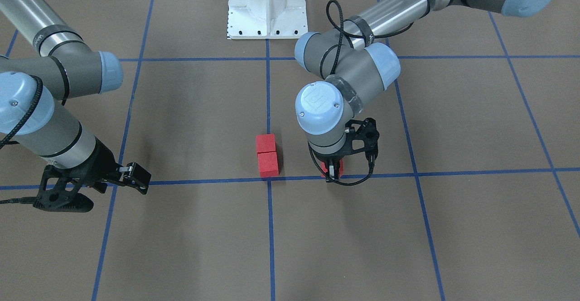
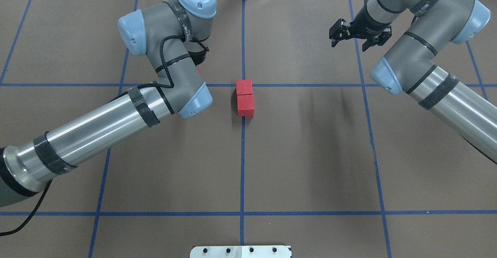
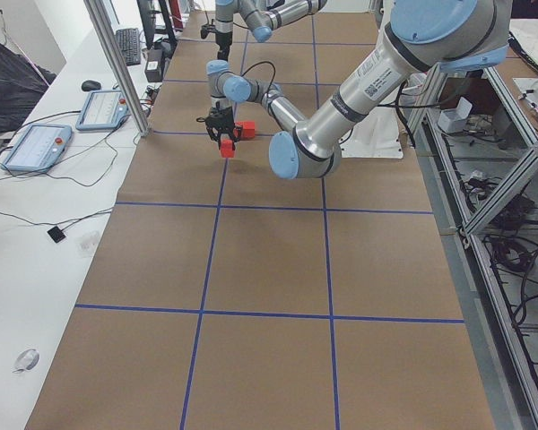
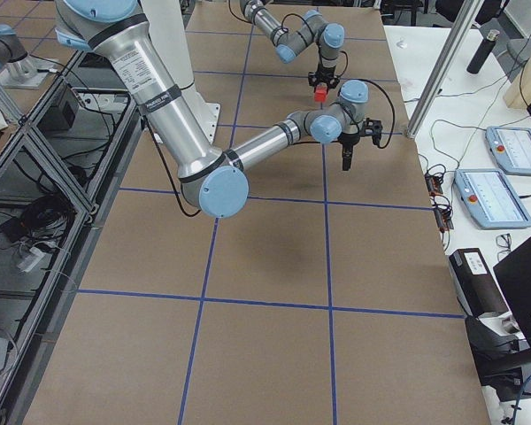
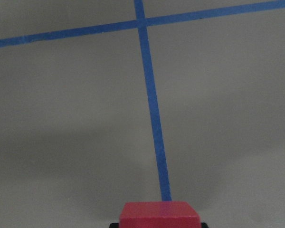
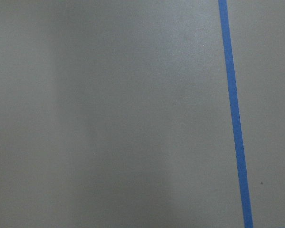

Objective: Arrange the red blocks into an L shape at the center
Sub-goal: 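Carry the red cube with the left gripper toward the two center cubes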

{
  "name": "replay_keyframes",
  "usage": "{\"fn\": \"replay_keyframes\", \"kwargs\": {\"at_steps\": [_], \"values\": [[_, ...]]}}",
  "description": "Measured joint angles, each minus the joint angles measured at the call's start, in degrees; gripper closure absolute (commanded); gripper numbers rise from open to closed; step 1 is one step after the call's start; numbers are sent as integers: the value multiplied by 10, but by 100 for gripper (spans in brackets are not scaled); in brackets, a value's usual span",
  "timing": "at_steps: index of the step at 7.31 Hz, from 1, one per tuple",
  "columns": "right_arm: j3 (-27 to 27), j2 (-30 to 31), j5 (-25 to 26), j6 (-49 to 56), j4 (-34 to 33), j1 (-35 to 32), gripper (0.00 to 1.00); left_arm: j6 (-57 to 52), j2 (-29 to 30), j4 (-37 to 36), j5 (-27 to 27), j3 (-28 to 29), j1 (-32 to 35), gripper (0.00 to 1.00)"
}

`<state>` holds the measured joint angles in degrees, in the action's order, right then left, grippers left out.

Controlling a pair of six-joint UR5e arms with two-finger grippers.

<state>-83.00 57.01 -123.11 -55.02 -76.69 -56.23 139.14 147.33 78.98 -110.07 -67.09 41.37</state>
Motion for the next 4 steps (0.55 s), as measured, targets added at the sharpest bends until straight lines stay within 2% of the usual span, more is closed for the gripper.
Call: {"fn": "replay_keyframes", "kwargs": {"at_steps": [4], "values": [[0,20,-5,44,12,-28,1,35,50,0,11,55,-15,100]]}}
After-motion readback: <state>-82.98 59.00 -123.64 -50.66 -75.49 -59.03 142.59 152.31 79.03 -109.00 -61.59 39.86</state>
